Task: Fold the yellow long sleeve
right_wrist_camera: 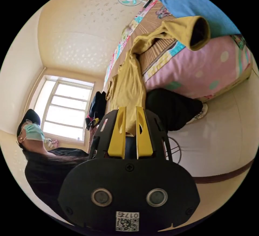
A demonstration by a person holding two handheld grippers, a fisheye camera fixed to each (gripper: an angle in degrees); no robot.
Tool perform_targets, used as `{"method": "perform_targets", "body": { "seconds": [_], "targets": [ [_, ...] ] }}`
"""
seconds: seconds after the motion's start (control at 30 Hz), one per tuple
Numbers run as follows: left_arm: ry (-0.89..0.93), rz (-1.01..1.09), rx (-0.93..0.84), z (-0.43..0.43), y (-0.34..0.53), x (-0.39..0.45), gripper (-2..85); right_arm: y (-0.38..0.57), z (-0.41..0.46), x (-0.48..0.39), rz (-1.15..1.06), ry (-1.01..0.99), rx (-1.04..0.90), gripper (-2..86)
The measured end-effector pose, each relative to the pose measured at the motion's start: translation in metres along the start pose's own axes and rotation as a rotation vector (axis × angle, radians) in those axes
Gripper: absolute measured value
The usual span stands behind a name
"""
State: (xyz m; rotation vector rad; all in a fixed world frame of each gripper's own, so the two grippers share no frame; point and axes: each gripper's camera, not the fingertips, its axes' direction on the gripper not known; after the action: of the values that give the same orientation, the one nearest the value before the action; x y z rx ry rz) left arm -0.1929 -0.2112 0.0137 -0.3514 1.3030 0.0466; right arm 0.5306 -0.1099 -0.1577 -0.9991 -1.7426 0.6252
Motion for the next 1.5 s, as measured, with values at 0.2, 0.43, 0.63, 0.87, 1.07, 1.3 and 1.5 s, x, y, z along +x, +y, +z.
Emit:
{"method": "perform_targets", "body": {
  "seconds": [0.2,0.43,0.63,0.87,1.07,1.3,1.5],
  "targets": [
    [0.019,-0.119,0.152,-0.055,0.035,0.009,5.0,-0.080,-0.064,0.010,0.041,0.319,0.370,13.0],
    [0.171,-0.110,0.044,-0.080,0.011,0.043,3.5,-0.169,-0.124,0.000,0.017,0.236,0.380,4.2],
    [0.107,-0.102,0.050,-0.146,0.015,0.070,1.8,-0.158,-0.313,-0.080,-0.087,0.211,0.715,3.8],
    [0.195,-0.123,0.022,-0.157,0.011,0.068,0.9,-0.095,-0.407,0.097,0.434,0.398,0.777,9.7],
    [0.266,-0.190,0.045,-0.180,0.009,0.053,0.5,-0.022,-0.343,0.215,0.525,-0.161,0.820,12.5],
    [0.269,-0.166,0.096,-0.220,0.001,0.048,0.3,-0.074,-0.335,0.239,0.572,-0.398,0.989,9.1],
    [0.257,-0.175,0.188,-0.231,0.027,0.032,-0.2,-0.122,-0.325,-0.039,0.176,0.448,1.063,3.7]
  ]
}}
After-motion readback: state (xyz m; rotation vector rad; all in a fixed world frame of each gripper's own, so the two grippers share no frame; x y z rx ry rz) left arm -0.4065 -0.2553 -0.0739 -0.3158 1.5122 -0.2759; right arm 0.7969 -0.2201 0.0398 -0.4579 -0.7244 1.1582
